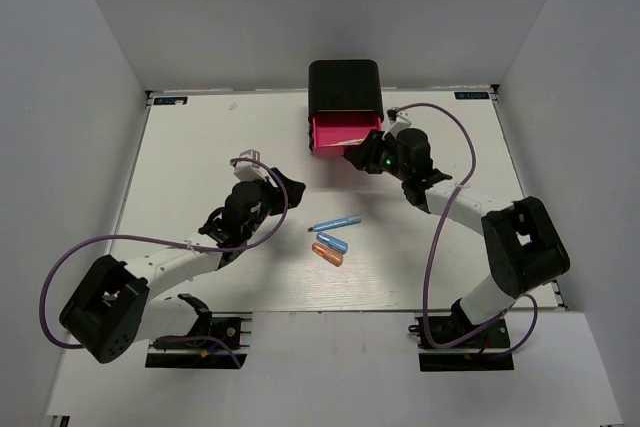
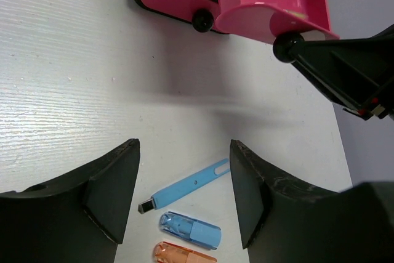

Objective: Sort the stationery into containers
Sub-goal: Close the drawer

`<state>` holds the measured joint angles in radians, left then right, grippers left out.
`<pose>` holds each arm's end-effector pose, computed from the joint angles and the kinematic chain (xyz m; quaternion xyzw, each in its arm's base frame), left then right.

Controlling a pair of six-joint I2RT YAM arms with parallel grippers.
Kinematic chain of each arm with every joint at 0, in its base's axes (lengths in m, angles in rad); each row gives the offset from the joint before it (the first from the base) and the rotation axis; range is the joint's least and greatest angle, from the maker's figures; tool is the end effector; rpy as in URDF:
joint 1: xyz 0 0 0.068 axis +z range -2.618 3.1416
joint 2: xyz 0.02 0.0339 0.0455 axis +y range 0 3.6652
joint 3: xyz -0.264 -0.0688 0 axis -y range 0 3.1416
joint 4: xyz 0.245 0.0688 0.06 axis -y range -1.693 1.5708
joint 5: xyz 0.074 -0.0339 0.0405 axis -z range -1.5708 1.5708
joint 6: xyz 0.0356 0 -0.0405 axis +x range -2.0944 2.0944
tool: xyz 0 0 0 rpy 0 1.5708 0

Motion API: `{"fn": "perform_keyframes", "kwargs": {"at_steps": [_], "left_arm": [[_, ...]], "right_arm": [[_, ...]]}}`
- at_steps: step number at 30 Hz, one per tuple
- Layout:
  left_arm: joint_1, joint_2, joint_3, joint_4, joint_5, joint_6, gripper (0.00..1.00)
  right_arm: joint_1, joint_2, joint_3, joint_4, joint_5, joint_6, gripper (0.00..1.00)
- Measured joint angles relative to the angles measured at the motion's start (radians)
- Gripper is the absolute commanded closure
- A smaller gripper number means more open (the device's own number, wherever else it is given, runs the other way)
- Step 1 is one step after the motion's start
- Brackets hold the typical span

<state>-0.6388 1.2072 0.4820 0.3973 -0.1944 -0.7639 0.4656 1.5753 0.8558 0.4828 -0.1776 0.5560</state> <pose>0.2067 -0.1450 0.2076 -0.1070 0.8041 -0.3136 0.4936 0.3108 0.1632 0.2356 -0.0195 0.7842 0.3620 0.5035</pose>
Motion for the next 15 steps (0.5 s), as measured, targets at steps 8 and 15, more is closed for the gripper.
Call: {"fn": "perform_keyframes", "kwargs": {"at_steps": [8, 15], "left_arm": [[0.000, -0.003, -0.014, 0.003, 0.000, 0.000, 0.30], [0.000, -0.026, -0.019, -0.009, -0.004, 0.000, 0.30]], "right_arm": [[-0.010, 0.053, 0.081, -0.013, 0.024, -0.029, 0.61], [-0.032, 0.151, 0.204, -0.026, 0.029, -0.061, 0.61]]}}
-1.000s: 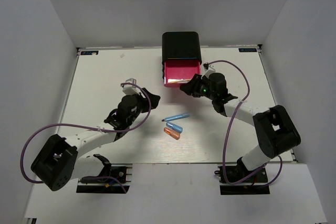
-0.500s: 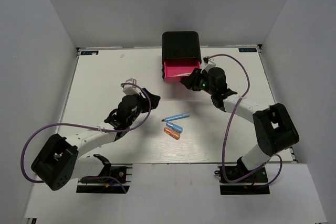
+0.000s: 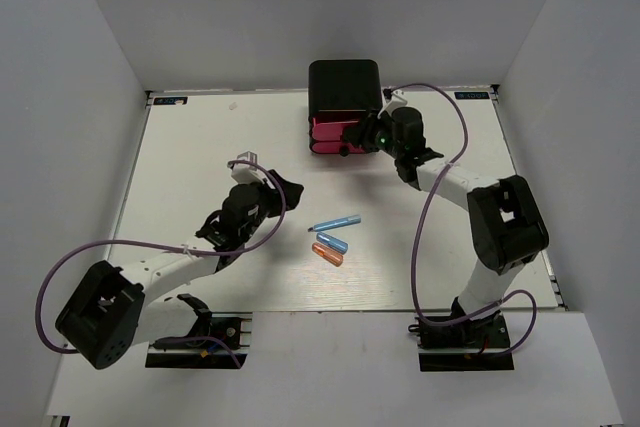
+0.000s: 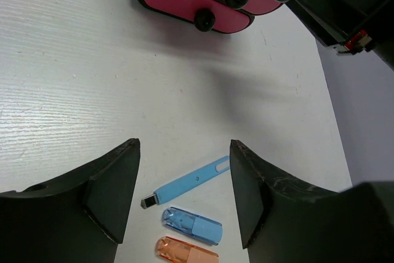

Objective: Sort the stationery into containers
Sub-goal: Close the drawer

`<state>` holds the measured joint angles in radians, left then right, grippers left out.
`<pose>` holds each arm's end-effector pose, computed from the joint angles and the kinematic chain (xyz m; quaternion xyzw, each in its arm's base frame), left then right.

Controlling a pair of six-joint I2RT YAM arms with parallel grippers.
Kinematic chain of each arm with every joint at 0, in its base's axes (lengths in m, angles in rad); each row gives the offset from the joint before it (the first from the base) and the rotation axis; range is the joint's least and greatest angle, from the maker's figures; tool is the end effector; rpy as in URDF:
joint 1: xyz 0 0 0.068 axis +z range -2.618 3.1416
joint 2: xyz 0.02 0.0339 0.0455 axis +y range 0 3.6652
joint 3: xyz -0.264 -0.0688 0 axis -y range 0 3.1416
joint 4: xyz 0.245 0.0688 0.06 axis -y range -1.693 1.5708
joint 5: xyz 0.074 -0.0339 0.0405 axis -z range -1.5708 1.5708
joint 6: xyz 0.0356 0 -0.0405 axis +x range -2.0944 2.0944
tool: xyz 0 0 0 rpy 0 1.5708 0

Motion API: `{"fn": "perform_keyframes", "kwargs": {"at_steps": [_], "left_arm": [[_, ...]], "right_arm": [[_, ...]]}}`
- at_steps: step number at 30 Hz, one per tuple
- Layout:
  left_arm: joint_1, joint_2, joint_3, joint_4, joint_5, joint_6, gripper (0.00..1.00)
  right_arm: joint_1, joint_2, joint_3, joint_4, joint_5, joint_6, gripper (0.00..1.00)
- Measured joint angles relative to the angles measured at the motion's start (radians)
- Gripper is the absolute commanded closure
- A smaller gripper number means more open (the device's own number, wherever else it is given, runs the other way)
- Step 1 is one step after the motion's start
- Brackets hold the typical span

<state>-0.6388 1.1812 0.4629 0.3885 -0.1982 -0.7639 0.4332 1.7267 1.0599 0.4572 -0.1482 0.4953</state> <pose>0.2022 -0.1415 0.2064 -0.1080 0.8044 -0.3118 0.4940 0.3585 0.1716 0.2472 -0.0225 0.7761 0.3324 0.5353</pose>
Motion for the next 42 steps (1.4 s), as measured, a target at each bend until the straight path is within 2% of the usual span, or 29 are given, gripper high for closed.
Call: {"fn": "perform_keyframes", "kwargs": {"at_steps": [13, 24, 34, 38, 42], "left_arm": [[0.000, -0.047, -0.043, -0.023, -0.008, -0.003, 0.30], [0.000, -0.052, -0.047, -0.030, -0.023, -0.003, 0.30], [0.000, -0.052, -0.047, -0.030, -0.024, -0.003, 0.29], [0.000, -0.051, -0.047, -0.029, -0.023, -0.003, 0.29], [0.000, -0.050, -0.047, -0.029, -0.023, -0.004, 0.29]], "right_arm": [[-0.022, 0.109, 0.126, 0.002, -0.007, -0.044, 0.59], [-0.031, 0.122, 0.138, 0.010, -0.025, -0.062, 0.52], [-0.039, -0.023, -0.077, 0.011, -0.077, -0.032, 0.52], [-0.039, -0.071, -0.149, 0.019, -0.095, -0.027, 0.61], [-0.039, -0.061, -0.165, 0.034, -0.108, -0.027, 0.88]]}}
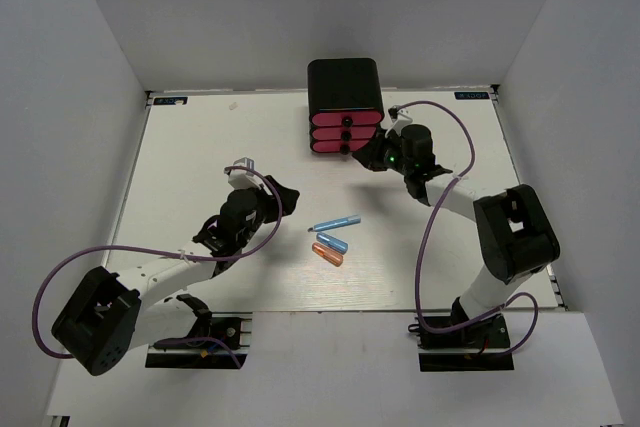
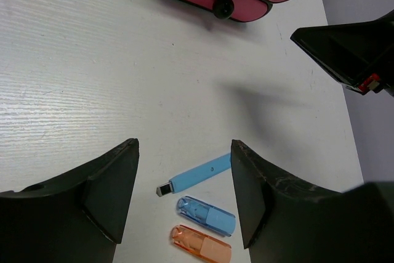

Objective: Sort the stationery into containers
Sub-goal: Close the drawer, then open the drawer

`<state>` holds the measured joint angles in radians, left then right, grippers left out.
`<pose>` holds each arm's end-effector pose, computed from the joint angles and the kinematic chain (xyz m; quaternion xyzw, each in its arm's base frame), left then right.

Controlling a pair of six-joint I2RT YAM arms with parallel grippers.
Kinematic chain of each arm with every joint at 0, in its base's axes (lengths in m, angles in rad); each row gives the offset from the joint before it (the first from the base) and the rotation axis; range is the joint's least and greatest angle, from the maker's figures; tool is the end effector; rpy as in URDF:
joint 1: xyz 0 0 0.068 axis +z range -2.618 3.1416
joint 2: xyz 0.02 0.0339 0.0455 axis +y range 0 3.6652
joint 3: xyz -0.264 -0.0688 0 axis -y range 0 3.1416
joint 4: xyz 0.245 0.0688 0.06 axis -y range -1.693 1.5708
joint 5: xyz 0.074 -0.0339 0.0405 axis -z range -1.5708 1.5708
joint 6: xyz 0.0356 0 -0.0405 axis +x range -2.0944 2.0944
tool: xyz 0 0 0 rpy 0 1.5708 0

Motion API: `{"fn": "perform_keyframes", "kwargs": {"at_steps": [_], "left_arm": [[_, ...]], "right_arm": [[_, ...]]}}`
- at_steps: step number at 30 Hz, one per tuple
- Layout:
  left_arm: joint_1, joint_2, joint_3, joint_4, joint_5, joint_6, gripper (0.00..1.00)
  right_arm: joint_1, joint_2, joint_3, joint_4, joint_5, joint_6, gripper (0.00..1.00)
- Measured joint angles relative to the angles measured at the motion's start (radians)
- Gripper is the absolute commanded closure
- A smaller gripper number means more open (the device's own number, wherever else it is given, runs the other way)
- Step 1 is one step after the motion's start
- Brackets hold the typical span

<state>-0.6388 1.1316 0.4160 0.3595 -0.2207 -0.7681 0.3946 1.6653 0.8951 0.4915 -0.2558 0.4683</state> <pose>0.1924 -0.1332 0.1991 -0.1154 0.8104 -0.2979 0.4911 0.3351 0.1493 0.2190 -0.0476 0.7942 0.3422 0.4998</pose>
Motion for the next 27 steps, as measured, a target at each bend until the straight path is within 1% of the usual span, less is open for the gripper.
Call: {"fn": "perform_keyframes", "kwargs": {"at_steps": [1, 2, 3, 4, 7, 10, 12, 16, 18, 23, 27], "left_arm": [[0.000, 0.000, 0.000, 0.000, 0.000, 0.000, 0.29], [0.000, 0.000, 0.000, -0.001, 0.000, 0.000, 0.29], [0.000, 0.000, 0.000, -0.002, 0.000, 0.000, 0.29], [0.000, -0.002, 0.000, -0.002, -0.001, 0.000, 0.29], [0.000, -0.018, -0.006, -0.016, -0.002, -0.001, 0.29], [0.000, -0.042, -0.017, -0.026, -0.006, -0.006, 0.29], [0.000, -0.053, -0.017, -0.035, -0.007, -0.008, 0.29], [0.000, -0.063, -0.023, -0.039, -0.007, -0.016, 0.29], [0.000, -0.063, -0.026, -0.043, -0.008, -0.018, 0.29], [0.000, -0.060, -0.028, -0.053, -0.007, -0.019, 0.29], [0.000, -0.060, -0.028, -0.055, -0.009, -0.019, 0.29]], "right_arm": [[0.000, 0.006, 0.000, 0.010, -0.002, 0.003, 0.92], [0.000, 0.014, 0.000, 0.019, -0.003, 0.008, 0.91], [0.000, 0.025, 0.001, 0.027, -0.002, 0.015, 0.87], [0.000, 0.035, 0.002, 0.034, -0.002, 0.022, 0.75], [0.000, 0.080, 0.025, 0.044, 0.000, 0.040, 0.68], [0.000, 0.122, 0.056, 0.058, 0.010, 0.053, 0.65], [0.000, 0.142, 0.073, 0.065, 0.018, 0.061, 0.65], [0.001, 0.158, 0.094, 0.088, 0.045, 0.081, 0.61], [0.005, 0.161, 0.101, 0.098, 0.054, 0.088, 0.61], [0.011, 0.193, 0.127, 0.124, 0.084, 0.104, 0.55], [0.013, 0.224, 0.144, 0.126, 0.094, 0.105, 0.52]]}}
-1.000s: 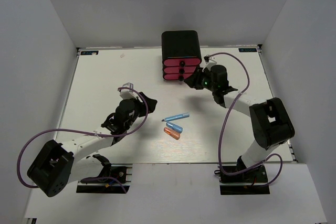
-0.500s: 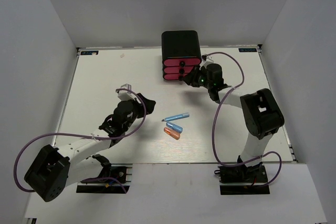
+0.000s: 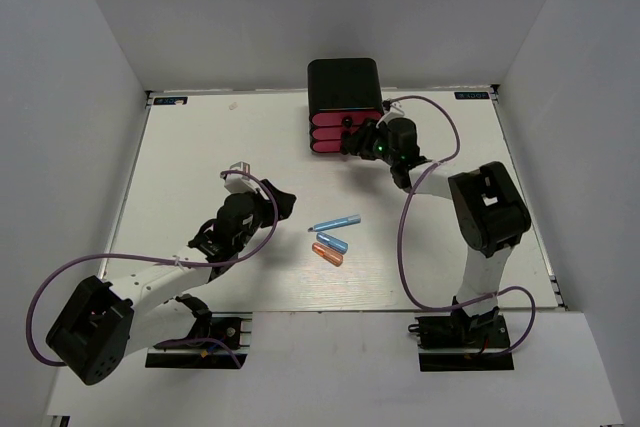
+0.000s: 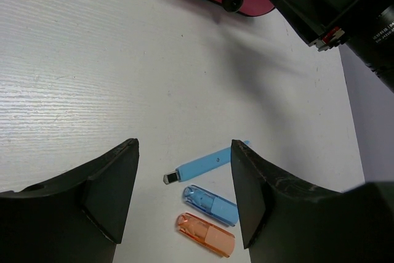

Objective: Sort the stationery into containers
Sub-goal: Open the drawer

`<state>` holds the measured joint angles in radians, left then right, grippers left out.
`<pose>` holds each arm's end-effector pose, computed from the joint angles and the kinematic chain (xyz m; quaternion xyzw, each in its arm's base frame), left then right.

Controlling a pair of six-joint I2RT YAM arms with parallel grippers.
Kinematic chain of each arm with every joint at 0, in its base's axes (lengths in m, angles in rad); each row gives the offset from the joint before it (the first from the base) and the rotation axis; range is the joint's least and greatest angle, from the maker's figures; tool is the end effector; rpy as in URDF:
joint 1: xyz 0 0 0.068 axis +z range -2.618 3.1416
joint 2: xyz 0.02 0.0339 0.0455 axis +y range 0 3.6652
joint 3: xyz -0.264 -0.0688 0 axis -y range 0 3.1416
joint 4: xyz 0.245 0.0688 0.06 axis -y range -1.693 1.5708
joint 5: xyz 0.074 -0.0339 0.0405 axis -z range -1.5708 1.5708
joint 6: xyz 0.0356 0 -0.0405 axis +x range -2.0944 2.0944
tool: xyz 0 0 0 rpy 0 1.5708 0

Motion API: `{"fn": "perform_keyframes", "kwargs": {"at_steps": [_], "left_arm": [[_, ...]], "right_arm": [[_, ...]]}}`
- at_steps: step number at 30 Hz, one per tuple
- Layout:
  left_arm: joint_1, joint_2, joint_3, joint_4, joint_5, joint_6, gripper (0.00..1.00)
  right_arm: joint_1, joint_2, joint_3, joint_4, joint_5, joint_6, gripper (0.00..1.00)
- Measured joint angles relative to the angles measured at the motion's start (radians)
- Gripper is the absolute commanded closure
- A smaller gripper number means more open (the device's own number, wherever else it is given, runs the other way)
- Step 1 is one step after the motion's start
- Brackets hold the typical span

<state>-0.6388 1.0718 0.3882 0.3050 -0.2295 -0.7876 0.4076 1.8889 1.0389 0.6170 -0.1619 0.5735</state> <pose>0.1834 -0.1261 0.1969 -0.1252 0.8150 -0.2932 0.4838 0.3792 0.1700 0.1946 0.0148 0.7834 0.3471 0.5153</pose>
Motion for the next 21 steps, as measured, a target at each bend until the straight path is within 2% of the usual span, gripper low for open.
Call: {"fn": "perform_keyframes", "kwargs": {"at_steps": [4, 21], "left_arm": [[0.000, 0.003, 0.000, -0.002, -0.001, -0.001, 0.29], [0.000, 0.025, 0.000, -0.008, -0.007, -0.003, 0.29]], "right_arm": [[0.002, 0.017, 0.022, 0.001, 0.005, 0.000, 0.49], [0.015, 0.078, 0.077, 0.011, 0.047, -0.002, 0.51]]}}
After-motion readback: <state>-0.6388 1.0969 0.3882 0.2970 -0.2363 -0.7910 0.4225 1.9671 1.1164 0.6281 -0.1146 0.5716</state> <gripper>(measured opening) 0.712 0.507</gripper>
